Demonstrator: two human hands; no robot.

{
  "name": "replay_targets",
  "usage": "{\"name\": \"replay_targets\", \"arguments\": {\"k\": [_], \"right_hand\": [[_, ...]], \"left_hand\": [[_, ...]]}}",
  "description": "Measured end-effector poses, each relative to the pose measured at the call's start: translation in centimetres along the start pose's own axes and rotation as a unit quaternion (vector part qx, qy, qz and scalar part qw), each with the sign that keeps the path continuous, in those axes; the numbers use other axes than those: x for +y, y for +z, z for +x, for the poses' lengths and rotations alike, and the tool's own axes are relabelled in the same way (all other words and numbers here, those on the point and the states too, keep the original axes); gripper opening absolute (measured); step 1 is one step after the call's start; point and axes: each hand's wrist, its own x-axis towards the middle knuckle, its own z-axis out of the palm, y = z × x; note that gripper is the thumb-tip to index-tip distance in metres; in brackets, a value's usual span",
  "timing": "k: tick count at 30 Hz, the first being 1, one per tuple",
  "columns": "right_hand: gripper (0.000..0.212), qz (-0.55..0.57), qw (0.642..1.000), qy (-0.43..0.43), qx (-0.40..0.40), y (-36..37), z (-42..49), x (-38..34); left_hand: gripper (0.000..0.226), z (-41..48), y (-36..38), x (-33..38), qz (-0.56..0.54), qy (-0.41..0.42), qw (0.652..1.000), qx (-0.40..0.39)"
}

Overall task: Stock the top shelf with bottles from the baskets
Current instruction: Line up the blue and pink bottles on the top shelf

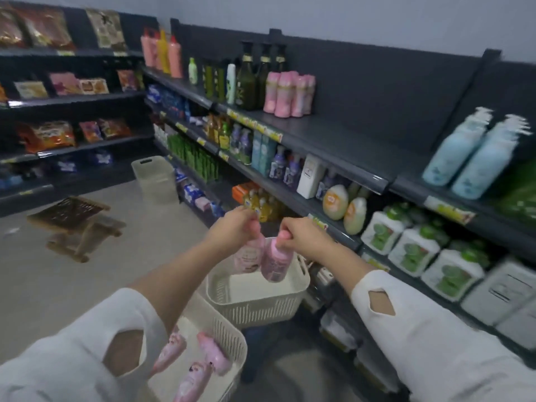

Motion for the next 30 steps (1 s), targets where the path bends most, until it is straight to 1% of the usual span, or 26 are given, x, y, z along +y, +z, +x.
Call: {"name": "replay_targets", "arguments": {"k": [3, 8, 11, 13, 16, 19, 21, 23, 26, 30], "right_hand": [[0.016, -0.013, 0.998, 0.051, 0.037, -3.2, -5.0, 4.4], [0.021, -0.053, 0.983, 0.149, 0.096, -8.7, -15.4, 12.2], [0.019, -0.062, 0.968, 0.202, 0.136, -11.2, -22.7, 17.0], [0.019, -0.071, 0.955, 0.232, 0.17, -12.7, -27.9, 19.9], [0.024, -0.079, 0.931, 0.27, 0.233, -14.7, -35.6, 23.5], [0.024, -0.086, 0.901, 0.302, 0.299, -16.8, -42.8, 26.3], [0.025, -0.089, 0.88, 0.325, 0.334, -18.2, -47.3, 27.9], [0.025, -0.087, 0.855, 0.355, 0.368, -19.6, -51.3, 29.4], [0.023, -0.097, 0.819, 0.399, 0.4, -21.8, -56.0, 31.8], [0.022, -0.093, 0.78, 0.435, 0.439, -24.8, -60.5, 34.8]], "left_hand": [[0.017, 0.9, 1.8, 6.8, 0.002, 0.067, 0.997, -0.036], [0.022, 1.5, 6.1, 19.1, 0.006, 0.171, 0.981, -0.097], [0.025, 1.0, 9.0, 26.7, 0.017, 0.242, 0.963, -0.117], [0.025, 0.1, 10.9, 32.2, -0.005, 0.282, 0.95, -0.135], [0.025, -2.1, 13.5, 40.2, -0.039, 0.323, 0.934, -0.146], [0.023, -4.3, 15.7, 47.4, -0.094, 0.364, 0.915, -0.15], [0.019, -5.7, 16.9, 52.0, -0.129, 0.389, 0.898, -0.159], [0.019, -7.2, 17.9, 56.4, -0.142, 0.426, 0.877, -0.17], [0.021, -8.9, 19.0, 62.6, -0.152, 0.476, 0.848, -0.174], [0.02, -9.8, 20.5, 69.7, -0.181, 0.51, 0.821, -0.18]]}}
